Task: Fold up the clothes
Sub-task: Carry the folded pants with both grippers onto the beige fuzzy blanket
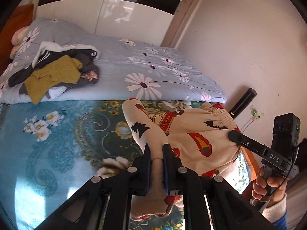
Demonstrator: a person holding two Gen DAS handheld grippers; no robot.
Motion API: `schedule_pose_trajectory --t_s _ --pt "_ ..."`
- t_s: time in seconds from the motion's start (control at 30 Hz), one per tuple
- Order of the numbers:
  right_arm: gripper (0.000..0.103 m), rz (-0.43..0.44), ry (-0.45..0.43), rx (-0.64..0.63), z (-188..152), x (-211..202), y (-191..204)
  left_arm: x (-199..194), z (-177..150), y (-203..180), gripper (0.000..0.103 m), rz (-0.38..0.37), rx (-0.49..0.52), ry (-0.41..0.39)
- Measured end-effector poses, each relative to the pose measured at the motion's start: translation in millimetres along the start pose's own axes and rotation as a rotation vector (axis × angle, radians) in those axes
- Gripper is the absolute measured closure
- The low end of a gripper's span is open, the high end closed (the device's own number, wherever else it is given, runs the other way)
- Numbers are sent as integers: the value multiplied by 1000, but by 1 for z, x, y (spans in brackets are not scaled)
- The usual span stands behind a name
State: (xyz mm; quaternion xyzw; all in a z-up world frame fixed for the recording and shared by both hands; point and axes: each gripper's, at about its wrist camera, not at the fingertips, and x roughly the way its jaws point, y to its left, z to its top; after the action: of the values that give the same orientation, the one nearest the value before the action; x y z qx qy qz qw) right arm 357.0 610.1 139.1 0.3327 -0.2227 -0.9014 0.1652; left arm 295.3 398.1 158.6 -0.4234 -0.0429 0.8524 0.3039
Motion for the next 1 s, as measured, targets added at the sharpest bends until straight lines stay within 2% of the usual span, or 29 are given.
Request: schedule_pose_trajectory --t_s 0.13,0.2,0.23,0.3,0.4,0.47,0.57,0.73,0.77,0.9,0.93,1.0 --pt "76 -117 -51 12 9 -60 -58 64 6 -83 91 39 142 107" --pt "76 -162 -71 19 7 -79 -89 94 -7 -108 87 101 231 183" --pt "76 -182 -74 34 3 -86 -106 107 -18 -111 87 126 258 236" --pt "76 -225 -43 114 -14 -86 -143 125 -42 -102 87 126 267 317" --pt "76 -295 9 235 -44 -82 -195 124 -76 -68 87 157 233 345" --pt "76 -312 6 304 -63 -80 -217 122 -87 -45 87 166 162 361" --pt "75 -298 -44 378 -79 -85 -235 113 -91 -21 87 148 57 344" --pt "64 -366 -52 371 -78 -91 -228 88 -83 -19 84 111 11 256" --pt "60 -396 -58 342 -75 -94 -221 83 -83 -21 79 107 10 235" --pt "59 -553 -113 189 -66 -110 -186 60 -89 -31 54 112 10 133" --pt "59 -567 -131 169 -67 -113 -177 56 -92 -34 52 109 9 115" --pt "55 -532 -162 171 -74 -112 -160 52 -97 -39 44 93 12 99"
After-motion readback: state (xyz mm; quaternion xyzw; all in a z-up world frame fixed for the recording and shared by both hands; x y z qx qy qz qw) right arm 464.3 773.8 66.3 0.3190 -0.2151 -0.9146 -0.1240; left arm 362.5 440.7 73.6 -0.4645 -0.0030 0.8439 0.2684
